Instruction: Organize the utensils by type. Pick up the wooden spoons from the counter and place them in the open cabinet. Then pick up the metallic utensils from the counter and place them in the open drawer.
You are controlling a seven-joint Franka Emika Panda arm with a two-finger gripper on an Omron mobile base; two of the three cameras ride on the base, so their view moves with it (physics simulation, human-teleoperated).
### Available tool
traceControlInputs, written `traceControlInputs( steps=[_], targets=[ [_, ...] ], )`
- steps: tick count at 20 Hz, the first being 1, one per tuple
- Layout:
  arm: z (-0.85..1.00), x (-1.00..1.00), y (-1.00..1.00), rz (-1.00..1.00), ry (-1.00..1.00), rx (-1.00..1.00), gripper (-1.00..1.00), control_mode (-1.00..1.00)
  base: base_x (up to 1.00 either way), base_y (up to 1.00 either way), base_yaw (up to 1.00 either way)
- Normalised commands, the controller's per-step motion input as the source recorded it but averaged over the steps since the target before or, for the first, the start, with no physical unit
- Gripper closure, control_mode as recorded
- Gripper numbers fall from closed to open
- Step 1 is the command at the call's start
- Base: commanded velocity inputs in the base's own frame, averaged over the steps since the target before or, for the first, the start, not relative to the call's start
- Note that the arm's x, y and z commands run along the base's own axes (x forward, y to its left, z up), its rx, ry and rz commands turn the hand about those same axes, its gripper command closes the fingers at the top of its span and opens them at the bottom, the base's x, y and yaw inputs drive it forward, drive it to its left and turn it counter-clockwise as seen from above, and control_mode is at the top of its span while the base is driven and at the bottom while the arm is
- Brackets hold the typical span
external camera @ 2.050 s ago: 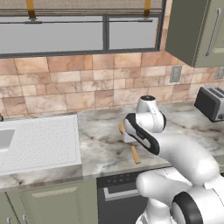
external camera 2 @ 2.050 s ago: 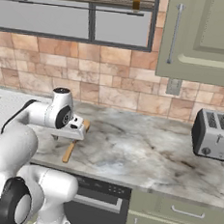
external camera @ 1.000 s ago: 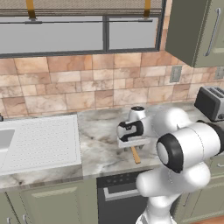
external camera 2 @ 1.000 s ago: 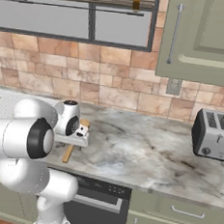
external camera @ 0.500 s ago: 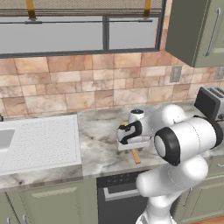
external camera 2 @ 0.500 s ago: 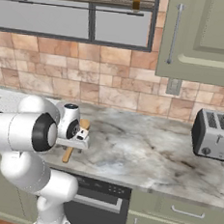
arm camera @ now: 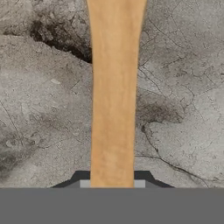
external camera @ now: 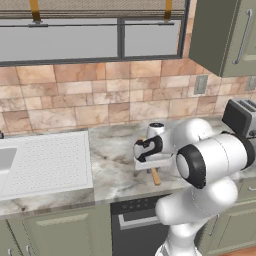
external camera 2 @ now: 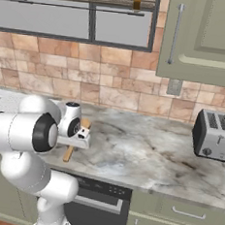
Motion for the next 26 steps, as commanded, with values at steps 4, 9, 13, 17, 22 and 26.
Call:
traceControlInputs(
  steps=[4, 9, 13, 17, 22, 26],
  targets=[
    [0.45, 0.01, 0.00, 0.00, 0.00, -0.02, 1.00, -1.00, 0.00, 0.00, 0.00],
    [0.72, 0.00, 0.00, 0.00, 0.00, 0.00, 1.00, -1.00, 0.00, 0.00, 0.00],
    [0.85, 0.00, 0.00, 0.00, 0.00, 0.00, 1.00, -1.00, 0.00, 0.00, 0.00],
    [0.72, 0.00, 0.00, 0.00, -0.02, -0.02, 1.00, -1.00, 0.00, 0.00, 0.00],
    [0.53, -0.10, 0.00, 0.00, -0.11, -0.08, 1.00, -1.00, 0.00, 0.00, 0.00],
    [0.45, -0.12, -0.03, 0.00, -0.12, -0.08, 1.00, -1.00, 0.00, 0.00, 0.00]
  ],
)
